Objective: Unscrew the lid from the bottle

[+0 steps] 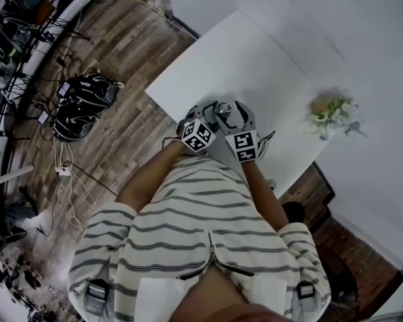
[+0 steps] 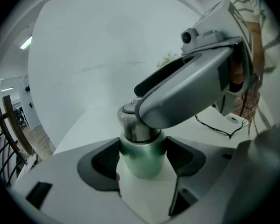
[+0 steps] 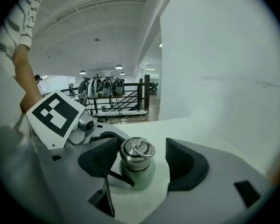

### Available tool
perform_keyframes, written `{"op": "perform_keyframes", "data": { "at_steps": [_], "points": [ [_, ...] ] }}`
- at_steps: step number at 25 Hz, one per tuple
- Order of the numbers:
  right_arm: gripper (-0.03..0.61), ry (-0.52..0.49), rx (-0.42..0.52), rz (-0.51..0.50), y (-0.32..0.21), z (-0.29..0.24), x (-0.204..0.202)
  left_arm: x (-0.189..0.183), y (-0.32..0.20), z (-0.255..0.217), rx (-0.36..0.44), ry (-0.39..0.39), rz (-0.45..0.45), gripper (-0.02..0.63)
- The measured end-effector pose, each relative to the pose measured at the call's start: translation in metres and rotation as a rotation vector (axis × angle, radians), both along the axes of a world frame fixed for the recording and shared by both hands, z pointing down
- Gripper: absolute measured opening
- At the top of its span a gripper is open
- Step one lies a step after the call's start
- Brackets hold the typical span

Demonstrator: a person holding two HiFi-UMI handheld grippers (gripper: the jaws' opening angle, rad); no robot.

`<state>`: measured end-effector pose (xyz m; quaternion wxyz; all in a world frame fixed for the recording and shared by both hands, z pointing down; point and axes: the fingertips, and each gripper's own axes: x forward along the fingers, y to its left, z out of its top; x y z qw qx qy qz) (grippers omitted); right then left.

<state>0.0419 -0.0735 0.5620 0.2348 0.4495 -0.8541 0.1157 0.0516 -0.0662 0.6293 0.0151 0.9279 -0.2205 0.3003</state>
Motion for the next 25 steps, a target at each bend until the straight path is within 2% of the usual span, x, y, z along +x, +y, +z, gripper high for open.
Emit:
{"op": "perform_keyframes", "data": {
  "at_steps": [6, 9, 17, 21, 25],
  "points": [
    [0.291, -0.023, -0.029, 0.047, 0.001, 0.011, -0.005, 0.000, 0.000, 0.000, 0.000, 0.001, 0.000, 0.308],
    [0.265, 0.003, -0.024, 0.042, 0.001, 0.015, -0.005, 0.001, 0.000, 0.001, 0.001, 0.001, 0.001, 0.308],
    [0.259, 0.025, -0.006, 0.007, 0.002, 0.015, -0.004, 0.001, 0.000, 0.001, 0.000, 0.001, 0.000, 0.308],
    [0.258, 0.016, -0.012, -0.088, 0.004, 0.014, -0.005, 0.001, 0.000, 0.000, 0.000, 0.000, 0.001, 0.308],
    [0.258, 0.045, -0.006, -0.287, 0.006, 0.014, -0.007, 0.001, 0.000, 0.000, 0.001, 0.001, 0.001, 0.308]
  ]
}}
